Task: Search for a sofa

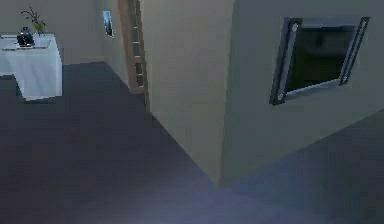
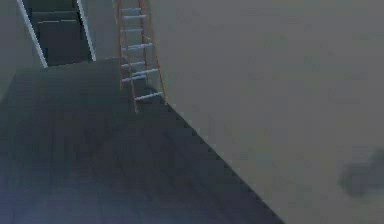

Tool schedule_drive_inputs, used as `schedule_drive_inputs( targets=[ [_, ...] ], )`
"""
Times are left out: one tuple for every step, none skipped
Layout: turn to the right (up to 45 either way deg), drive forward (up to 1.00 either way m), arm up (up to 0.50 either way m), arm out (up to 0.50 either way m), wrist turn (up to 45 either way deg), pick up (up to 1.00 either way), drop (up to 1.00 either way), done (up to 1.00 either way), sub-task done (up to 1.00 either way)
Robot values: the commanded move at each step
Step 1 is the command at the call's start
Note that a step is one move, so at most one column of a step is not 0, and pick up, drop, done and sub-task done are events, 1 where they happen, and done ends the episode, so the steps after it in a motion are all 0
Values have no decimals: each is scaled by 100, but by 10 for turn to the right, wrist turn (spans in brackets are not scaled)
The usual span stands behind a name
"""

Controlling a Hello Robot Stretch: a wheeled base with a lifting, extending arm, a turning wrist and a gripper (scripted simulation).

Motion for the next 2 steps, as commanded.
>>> schedule_drive_inputs(
  targets=[
    [-270, 0, 0, 0, 0, 0, 0, 0, 0],
    [0, 100, 0, 0, 0, 0, 0, 0, 0]
  ],
)
